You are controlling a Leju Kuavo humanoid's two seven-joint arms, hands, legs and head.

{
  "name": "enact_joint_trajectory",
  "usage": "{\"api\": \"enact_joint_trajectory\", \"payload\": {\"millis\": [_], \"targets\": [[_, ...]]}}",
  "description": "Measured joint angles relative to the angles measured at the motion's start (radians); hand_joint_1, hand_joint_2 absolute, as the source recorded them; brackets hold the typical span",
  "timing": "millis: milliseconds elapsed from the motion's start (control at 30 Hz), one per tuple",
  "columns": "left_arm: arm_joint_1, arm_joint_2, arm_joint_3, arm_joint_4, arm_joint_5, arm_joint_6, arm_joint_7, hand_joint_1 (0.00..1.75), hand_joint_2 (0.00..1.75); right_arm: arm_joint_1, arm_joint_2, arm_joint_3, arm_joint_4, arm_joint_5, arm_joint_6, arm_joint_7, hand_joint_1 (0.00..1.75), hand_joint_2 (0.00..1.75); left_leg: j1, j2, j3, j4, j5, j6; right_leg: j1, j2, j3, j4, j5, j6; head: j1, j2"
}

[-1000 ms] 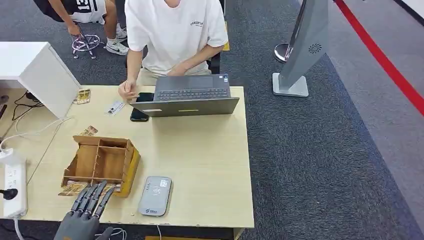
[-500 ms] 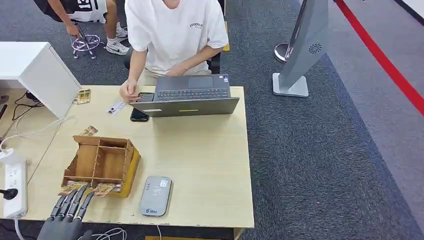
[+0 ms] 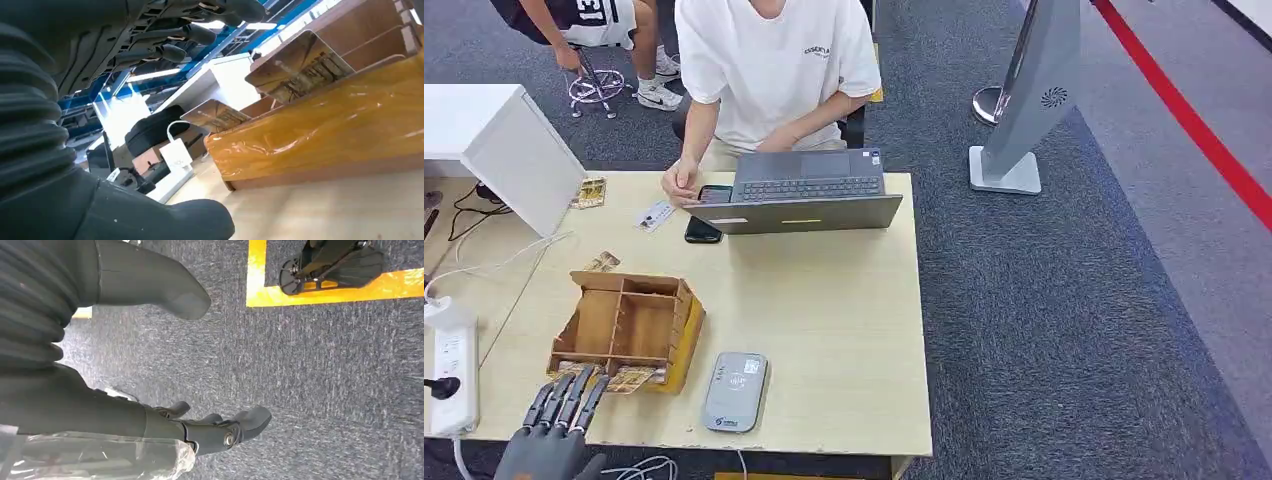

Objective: Pass the card to the sensor for recognition and then transmit it.

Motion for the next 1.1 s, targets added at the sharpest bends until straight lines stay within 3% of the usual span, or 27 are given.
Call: {"api": "enact_joint_trajectory", "payload": {"millis": [133,233,500,1100], "targets": [[-0.053,-0.014,-0.026,-0.003,-0.001,-0.017,0.021,0.00,1.75,0.000,0.000,-0.001,0.000,0.023,0.010,-0.005,0.00,1.75,0.000,0.000,0.000,0.000,0.000,0.000,0.000,-0.001,0.000,0.000,0.000,0.000,0.000,0.000],[-0.094,-0.008,-0.096,-0.008,-0.002,-0.041,0.105,0.00,1.75,0.001,0.000,-0.001,0.000,0.037,0.014,-0.005,0.00,1.75,0.000,0.000,0.000,0.000,0.000,0.000,0.000,0.000,0.000,0.000,0.001,0.000,0.000,0.000],[-0.154,0.001,-0.220,-0.018,-0.002,-0.057,0.145,0.00,1.75,0.001,0.001,-0.001,0.000,0.048,0.025,-0.005,0.00,1.75,0.000,0.000,0.000,0.000,0.001,0.000,0.000,0.000,0.001,0.000,0.001,0.000,0.000,0.000],[-0.163,0.006,-0.261,-0.043,0.001,-0.084,0.172,0.00,1.75,0.002,0.001,0.002,-0.005,0.042,0.028,0.001,0.00,1.75,0.000,0.000,0.000,0.000,0.000,0.000,0.000,0.001,0.000,0.000,0.001,0.000,0.000,0.000]]}}
